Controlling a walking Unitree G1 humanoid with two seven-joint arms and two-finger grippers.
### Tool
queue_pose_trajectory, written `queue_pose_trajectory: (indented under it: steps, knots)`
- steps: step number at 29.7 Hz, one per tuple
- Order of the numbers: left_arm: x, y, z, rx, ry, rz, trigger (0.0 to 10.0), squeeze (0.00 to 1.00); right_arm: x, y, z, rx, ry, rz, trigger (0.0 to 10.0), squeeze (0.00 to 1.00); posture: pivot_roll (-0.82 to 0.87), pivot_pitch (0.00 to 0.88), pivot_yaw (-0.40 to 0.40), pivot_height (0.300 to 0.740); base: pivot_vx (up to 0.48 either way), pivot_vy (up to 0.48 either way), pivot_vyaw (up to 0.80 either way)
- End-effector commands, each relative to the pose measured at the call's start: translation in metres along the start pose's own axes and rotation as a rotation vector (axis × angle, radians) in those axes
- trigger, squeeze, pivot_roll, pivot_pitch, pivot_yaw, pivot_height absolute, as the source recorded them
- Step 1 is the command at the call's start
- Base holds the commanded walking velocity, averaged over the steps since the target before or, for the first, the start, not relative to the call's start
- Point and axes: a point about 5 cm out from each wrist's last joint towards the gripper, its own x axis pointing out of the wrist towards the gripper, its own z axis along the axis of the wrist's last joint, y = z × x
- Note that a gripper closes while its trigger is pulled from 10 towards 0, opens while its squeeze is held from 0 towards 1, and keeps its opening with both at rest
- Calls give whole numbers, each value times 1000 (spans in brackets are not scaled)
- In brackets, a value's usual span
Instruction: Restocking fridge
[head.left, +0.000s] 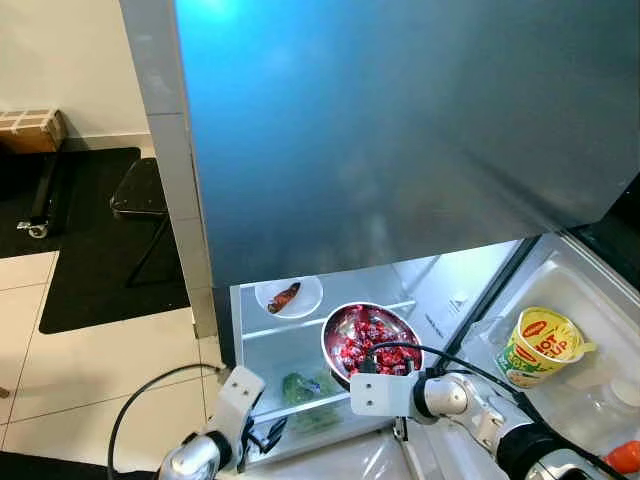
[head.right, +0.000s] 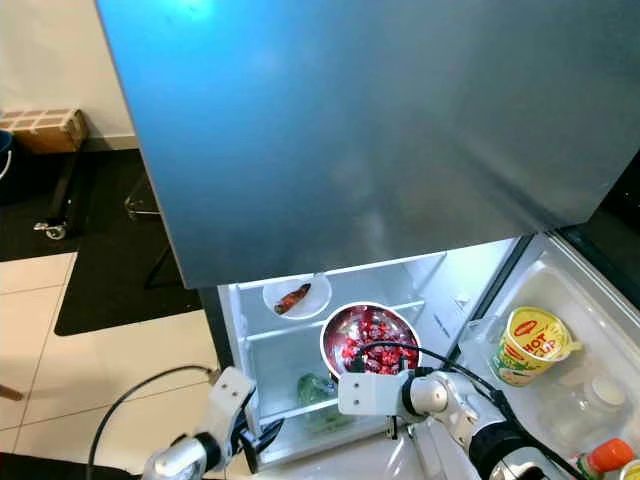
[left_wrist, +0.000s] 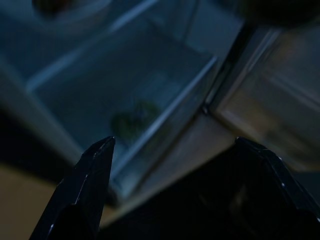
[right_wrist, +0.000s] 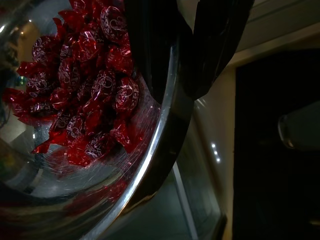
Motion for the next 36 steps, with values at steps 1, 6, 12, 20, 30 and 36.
queue_pose_trajectory:
  steps: [1,6,12,20,30,36]
  knots:
    - [5,-7,7,48,-32,-34,10000,0,-2,-12,0,32,1,-61,10000,0,-30,0,-38,740,0,0,0]
    - [5,-6,8,65,-36,-23,10000,0,-1,-14,-1,61,10,-72,10000,0,-30,0,-34,740,0,0,0]
    - [6,-5,9,57,-40,-3,10000,0,-1,-17,-7,87,67,-88,10000,0,-27,0,-35,740,0,0,0]
    - [8,-6,11,61,-50,-3,10000,0,-1,-20,-12,75,116,-107,10000,0,-27,0,-35,715,0,0,0]
    - [11,-9,16,79,-64,-27,10000,0,-2,-21,-16,86,141,-114,10000,0,-32,0,-32,670,0,0,0]
    - [13,-10,18,103,-69,-42,10000,0,-2,-21,-18,82,156,-110,10000,0,-30,0,-32,640,0,0,0]
